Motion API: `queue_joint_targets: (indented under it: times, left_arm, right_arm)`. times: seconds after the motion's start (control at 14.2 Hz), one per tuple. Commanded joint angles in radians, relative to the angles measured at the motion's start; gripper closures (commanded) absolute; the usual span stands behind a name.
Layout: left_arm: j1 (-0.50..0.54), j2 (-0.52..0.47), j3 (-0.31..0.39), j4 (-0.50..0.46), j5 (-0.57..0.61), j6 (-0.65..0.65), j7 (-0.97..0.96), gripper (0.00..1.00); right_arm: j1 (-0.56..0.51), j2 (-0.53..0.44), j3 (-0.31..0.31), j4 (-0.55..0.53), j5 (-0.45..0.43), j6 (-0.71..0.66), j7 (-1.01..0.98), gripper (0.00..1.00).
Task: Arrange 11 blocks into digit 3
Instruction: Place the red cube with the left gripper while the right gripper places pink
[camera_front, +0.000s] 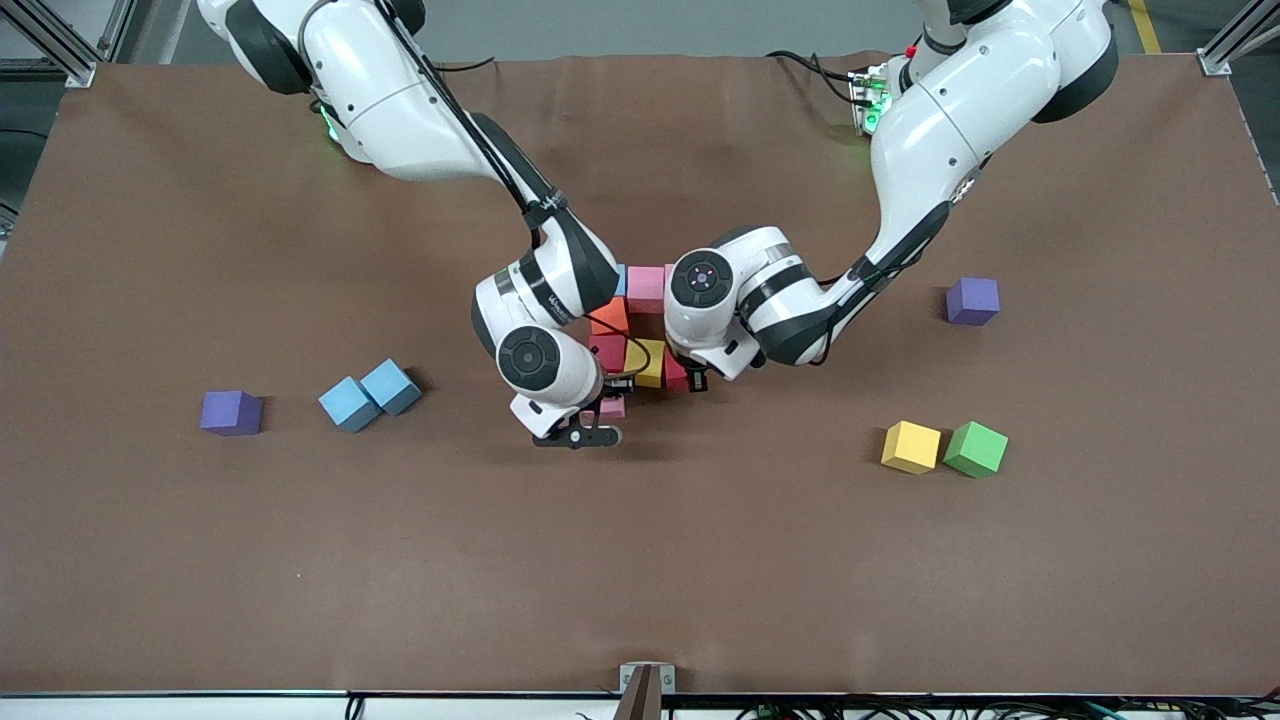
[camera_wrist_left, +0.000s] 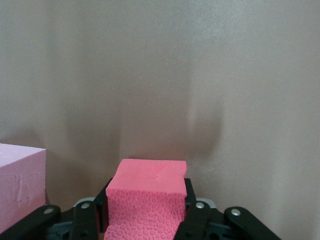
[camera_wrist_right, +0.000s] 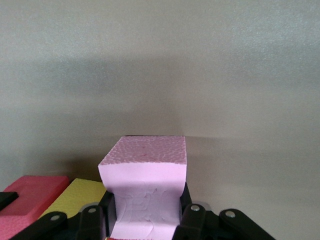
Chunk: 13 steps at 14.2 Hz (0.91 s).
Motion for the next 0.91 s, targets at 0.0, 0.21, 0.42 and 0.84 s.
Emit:
queue_joint_targets:
  times: [0.0,0.21,0.42,0.84]
  left_arm:
    - [0.0,-0.021,-0.008,-0.052,-0.007,0.01,-0.059,0.87]
    - [0.0,-0.026,-0.011,-0.067,-0.007,0.01,-0.059,0.87]
    - [0.001,-0.027,-0.011,-0.068,-0.007,0.008,-0.059,0.71]
    - [-0.003,-0.039,-0.011,-0.055,0.005,-0.004,-0.042,0.0]
  right_arm:
    - [0.011,-0.002,-0.005,-0.01,0.01,0.003,0.007,0.6]
    - [0.013,-0.002,-0.005,-0.01,0.008,-0.002,0.004,0.6]
    - [0.014,-0.004,-0.005,-0.019,0.008,-0.002,0.002,0.6]
    - [0.013,-0.005,-0.004,-0.02,0.008,-0.005,0.0,0.59]
